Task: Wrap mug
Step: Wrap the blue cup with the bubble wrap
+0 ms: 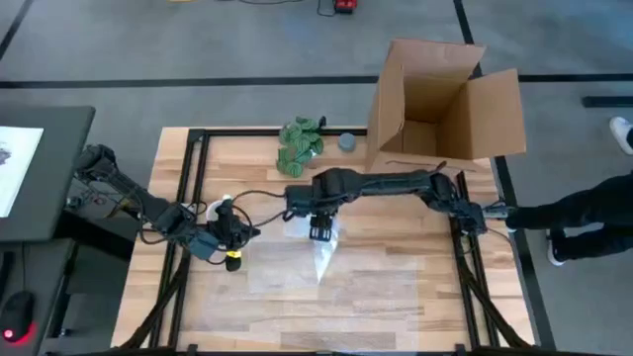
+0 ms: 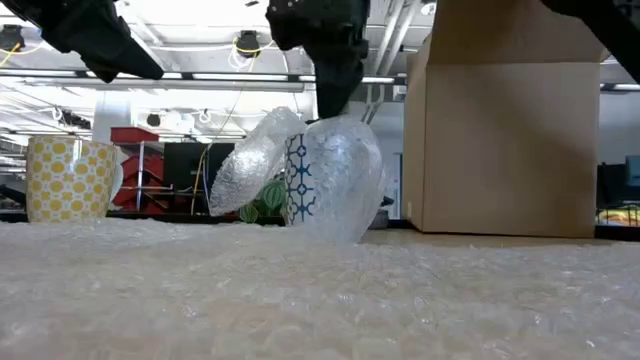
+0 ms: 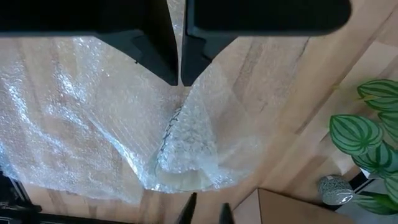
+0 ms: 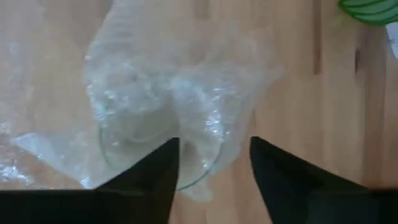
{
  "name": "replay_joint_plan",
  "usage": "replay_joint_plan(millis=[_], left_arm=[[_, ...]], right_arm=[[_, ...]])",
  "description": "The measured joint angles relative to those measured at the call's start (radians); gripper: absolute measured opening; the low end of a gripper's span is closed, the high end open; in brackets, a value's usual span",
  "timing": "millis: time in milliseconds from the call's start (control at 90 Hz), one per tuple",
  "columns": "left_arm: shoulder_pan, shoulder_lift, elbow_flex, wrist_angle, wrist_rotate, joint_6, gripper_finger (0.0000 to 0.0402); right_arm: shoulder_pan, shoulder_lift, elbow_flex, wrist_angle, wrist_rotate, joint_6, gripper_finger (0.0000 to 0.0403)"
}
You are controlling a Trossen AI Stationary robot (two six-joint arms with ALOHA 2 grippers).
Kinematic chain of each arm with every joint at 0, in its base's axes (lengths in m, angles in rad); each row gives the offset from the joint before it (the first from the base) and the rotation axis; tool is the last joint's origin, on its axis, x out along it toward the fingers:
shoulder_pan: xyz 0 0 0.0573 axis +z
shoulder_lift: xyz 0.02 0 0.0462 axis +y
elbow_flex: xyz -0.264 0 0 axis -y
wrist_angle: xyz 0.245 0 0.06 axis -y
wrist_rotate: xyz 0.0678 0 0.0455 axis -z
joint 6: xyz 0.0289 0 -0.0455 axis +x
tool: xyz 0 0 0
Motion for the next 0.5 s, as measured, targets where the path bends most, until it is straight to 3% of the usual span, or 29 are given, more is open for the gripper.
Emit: replay_joint_plan(millis=[244,500], left_arm=[[0.0,0.0,0.0,0.0,0.0,0.0,0.0],[0.0,0.0,0.0,0.0,0.0,0.0,0.0]], right_arm=[[-0.016,0.0,-0.227,0.154,-0.025,-0.047,0.0213],[-0.014,-0.004,-0.385,0.347,-0.101,-0.049,0.0145]])
